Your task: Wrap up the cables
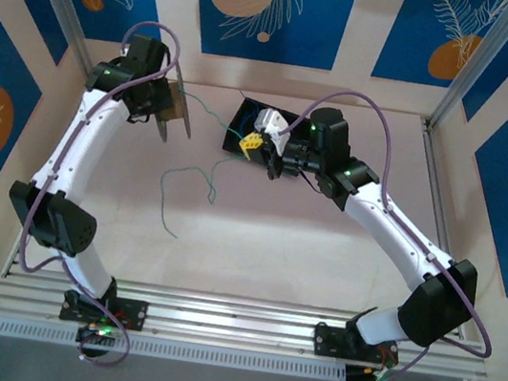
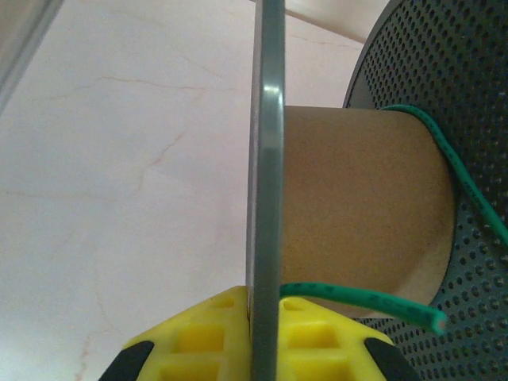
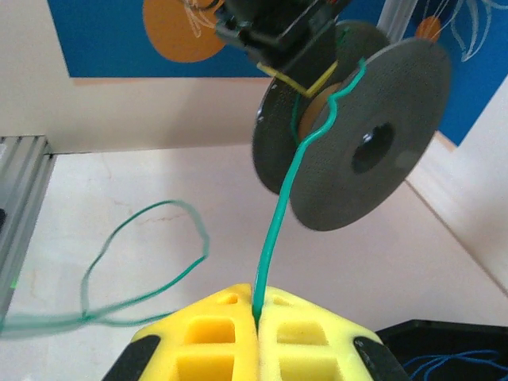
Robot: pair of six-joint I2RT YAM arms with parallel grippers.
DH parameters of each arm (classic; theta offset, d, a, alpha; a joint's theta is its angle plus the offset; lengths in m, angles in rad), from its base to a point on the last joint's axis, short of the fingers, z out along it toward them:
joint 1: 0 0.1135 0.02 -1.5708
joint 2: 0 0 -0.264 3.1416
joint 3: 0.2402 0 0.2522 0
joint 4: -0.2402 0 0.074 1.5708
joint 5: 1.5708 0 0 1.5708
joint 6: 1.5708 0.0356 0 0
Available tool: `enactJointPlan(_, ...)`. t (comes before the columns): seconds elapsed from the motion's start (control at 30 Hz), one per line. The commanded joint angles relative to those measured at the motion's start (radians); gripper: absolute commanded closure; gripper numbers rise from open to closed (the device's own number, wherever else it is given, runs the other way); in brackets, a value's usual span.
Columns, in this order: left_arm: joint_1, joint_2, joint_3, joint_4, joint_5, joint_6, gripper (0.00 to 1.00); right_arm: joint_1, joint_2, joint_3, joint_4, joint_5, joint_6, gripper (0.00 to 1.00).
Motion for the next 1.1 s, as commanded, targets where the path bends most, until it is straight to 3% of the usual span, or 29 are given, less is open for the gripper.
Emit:
enactJointPlan(0.0, 0.105, -0.03, 0.072, 0.117, 0.013, -0.136, 1.0, 0.021, -0.039, 0.009, -0.135, -0.128, -0.038, 1.0)
enactJointPlan(0.27, 0.197, -0.01, 0.122, 0.206, 0.234, -0.282, 1.0, 0.069, 0.029, -0.023, -0.205, -0.066, -0.101, 1.0)
enactJointPlan(0.53, 0.247, 0.0, 0.17, 0.31, 0.514, -0.38, 1.0, 0.025, 0.151, -0.026, -0.195, 0.071, -0.106, 1.0)
enactJointPlan(0.87, 0.265, -0.107, 0.048, 0.397, 0.836, -0.329, 1.0, -0.073, 0.256, 0.05, -0.103, 0.214, -0.02, 1.0)
enactJointPlan(1.07, 0.258, -0.185, -0.067, 0.463, 0.992, -0.272, 1.0, -0.134, 0.279, 0.107, -0.09, 0.169, 0.021, 1.0)
